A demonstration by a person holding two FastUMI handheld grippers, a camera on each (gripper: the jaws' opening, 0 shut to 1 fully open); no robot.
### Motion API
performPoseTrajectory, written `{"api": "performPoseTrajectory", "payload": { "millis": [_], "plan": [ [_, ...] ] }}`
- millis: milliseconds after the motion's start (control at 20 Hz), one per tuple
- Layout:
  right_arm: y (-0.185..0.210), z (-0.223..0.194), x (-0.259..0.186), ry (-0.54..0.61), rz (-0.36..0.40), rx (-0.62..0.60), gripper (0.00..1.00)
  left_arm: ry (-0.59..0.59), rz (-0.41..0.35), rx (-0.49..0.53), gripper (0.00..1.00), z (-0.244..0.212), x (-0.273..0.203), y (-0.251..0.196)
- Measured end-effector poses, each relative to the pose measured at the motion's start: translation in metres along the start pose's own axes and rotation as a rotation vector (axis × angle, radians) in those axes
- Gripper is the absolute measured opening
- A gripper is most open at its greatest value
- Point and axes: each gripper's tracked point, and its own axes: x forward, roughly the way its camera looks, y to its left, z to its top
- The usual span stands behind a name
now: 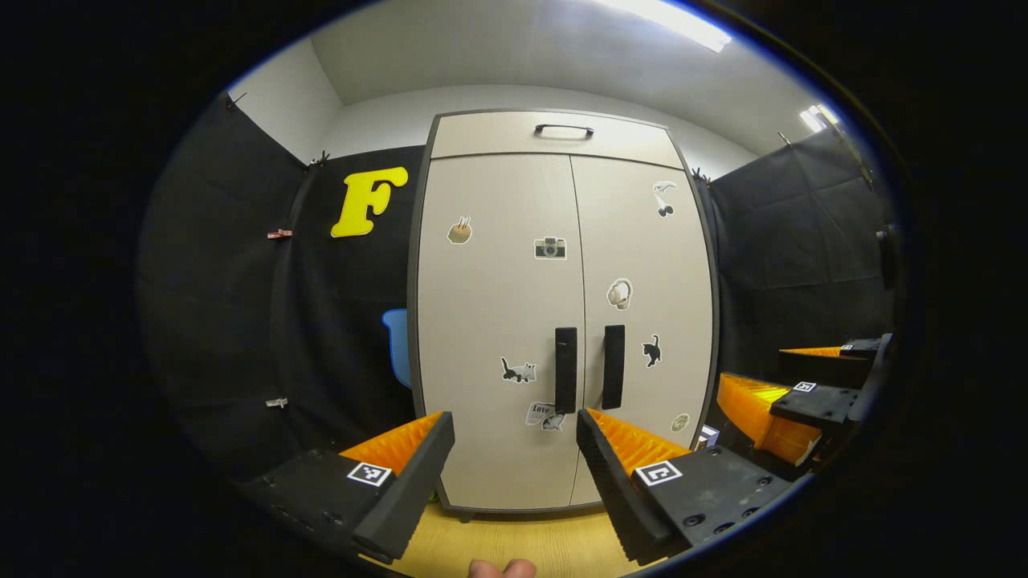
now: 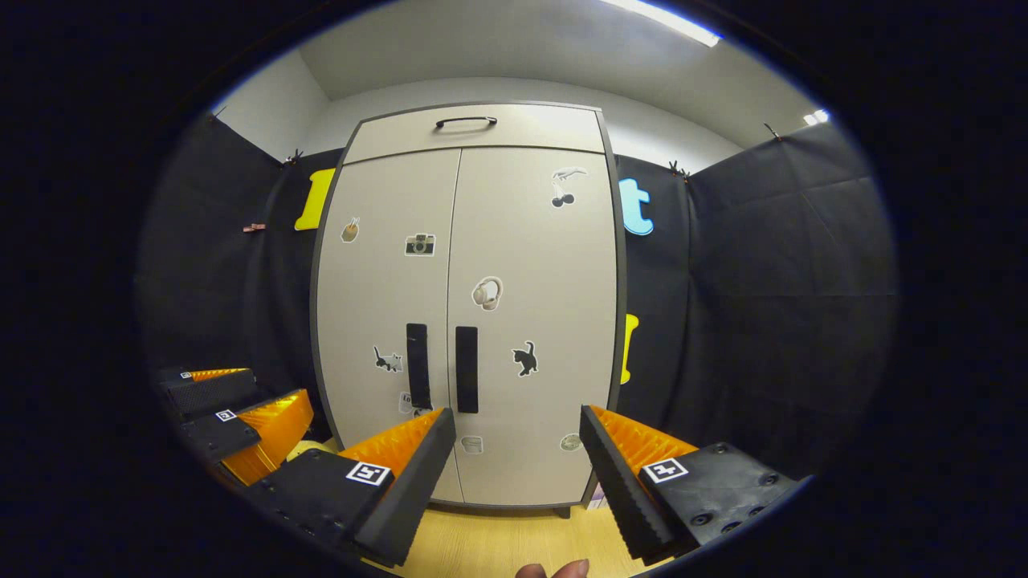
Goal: Open the right door of the double-door shoe cabinet with the right hand, and open the left door with the left hand.
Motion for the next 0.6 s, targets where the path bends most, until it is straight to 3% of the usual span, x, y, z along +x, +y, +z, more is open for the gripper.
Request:
{"api": "performPoseTrajectory", "payload": {
  "millis": [250, 600],
  "plan": [
    [0.004, -0.001, 0.004, 0.002, 0.001, -0.002, 0.98, 0.000, -0.001, 0.008, 0.94, 0.000, 0.003, 0.004],
    [0.022, 0.008, 0.047, -0.015, 0.037, -0.006, 0.98, 0.014, 0.003, 0.021, 0.95, -0.008, 0.004, 0.013]
  ]
}}
